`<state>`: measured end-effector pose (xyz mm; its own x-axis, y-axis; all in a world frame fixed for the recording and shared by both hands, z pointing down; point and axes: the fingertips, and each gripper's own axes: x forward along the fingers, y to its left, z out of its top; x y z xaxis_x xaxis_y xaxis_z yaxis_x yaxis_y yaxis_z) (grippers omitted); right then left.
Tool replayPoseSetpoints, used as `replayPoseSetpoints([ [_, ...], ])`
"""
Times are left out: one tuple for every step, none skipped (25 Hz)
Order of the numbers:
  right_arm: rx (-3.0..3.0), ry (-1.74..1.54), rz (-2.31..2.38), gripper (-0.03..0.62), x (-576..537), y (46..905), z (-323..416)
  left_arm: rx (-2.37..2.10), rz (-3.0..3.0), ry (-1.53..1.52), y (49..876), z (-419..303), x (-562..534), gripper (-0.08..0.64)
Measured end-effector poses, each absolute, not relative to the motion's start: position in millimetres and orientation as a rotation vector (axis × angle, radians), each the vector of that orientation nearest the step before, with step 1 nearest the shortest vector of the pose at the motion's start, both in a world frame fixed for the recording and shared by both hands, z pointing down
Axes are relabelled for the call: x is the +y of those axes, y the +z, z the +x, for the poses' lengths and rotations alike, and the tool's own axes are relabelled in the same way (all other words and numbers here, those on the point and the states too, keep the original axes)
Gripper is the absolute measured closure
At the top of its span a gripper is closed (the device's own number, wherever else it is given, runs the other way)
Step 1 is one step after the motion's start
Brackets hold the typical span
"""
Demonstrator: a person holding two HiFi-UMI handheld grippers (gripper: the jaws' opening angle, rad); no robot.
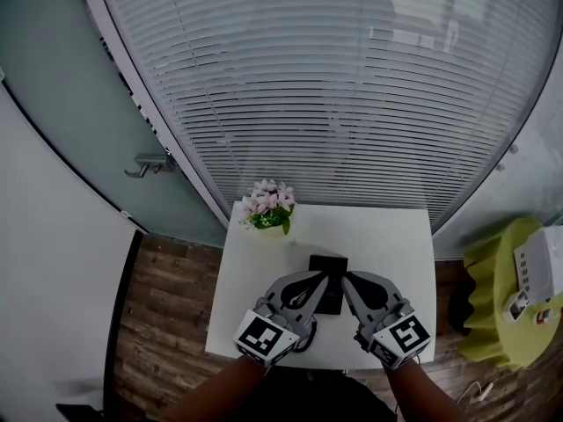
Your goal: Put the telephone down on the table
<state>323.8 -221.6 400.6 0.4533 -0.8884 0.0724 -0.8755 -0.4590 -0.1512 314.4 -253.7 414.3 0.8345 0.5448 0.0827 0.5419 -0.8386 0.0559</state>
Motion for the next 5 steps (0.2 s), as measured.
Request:
replayPoseSetpoints([
  [1.579, -0.220, -2.601, 0.569, -222.1, 401.3, 324.0, 0.883, 2.979, 0.155, 417.9, 313.9, -254.0, 0.551],
  [1.576, -0.226, -2.603, 0.569, -222.3, 402.0, 324.3, 0.884, 2.974, 0.160, 420.8, 313.6, -253.8, 0.551],
  [1.573, -0.231, -2.605, 0.569, -222.4, 402.9, 324.5, 0.886, 2.969, 0.164, 422.5, 313.7, -253.4, 0.551],
  [1.570, -0.235, -2.607, 0.569, -222.4, 403.7, 324.8, 0.888, 2.964, 0.168, 423.3, 314.0, -252.9, 0.551],
  [1.568, -0.239, -2.609, 0.569, -222.5, 404.6, 325.0, 0.891, 2.958, 0.173, 424.0, 314.3, -252.3, 0.551],
])
